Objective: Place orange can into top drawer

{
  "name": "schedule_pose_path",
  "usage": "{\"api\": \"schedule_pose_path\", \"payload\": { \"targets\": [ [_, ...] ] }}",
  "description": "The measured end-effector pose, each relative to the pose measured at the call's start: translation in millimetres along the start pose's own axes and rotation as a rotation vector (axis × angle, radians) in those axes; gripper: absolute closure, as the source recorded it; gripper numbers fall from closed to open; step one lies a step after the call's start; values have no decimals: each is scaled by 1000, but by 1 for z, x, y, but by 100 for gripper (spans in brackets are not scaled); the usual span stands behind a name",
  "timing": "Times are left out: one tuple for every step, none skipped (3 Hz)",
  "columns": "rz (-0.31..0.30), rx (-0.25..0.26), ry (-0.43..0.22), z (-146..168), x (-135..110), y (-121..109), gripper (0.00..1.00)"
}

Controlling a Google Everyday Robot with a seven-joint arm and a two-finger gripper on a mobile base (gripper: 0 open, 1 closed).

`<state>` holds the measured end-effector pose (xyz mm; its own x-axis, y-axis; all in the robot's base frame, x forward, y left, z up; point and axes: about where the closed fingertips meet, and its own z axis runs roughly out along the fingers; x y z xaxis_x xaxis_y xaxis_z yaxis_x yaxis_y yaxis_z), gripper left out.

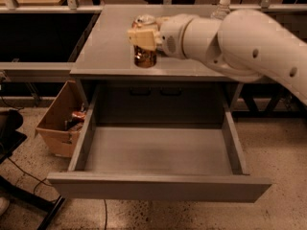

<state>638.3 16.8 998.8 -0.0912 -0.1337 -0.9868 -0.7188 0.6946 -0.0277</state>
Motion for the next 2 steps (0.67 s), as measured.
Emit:
{"api": "schedule_pose_path", "payload": {
  "targets": [
    [42,33,74,-28,73,22,100],
    [55,80,127,-42,167,37,100]
  ]
}}
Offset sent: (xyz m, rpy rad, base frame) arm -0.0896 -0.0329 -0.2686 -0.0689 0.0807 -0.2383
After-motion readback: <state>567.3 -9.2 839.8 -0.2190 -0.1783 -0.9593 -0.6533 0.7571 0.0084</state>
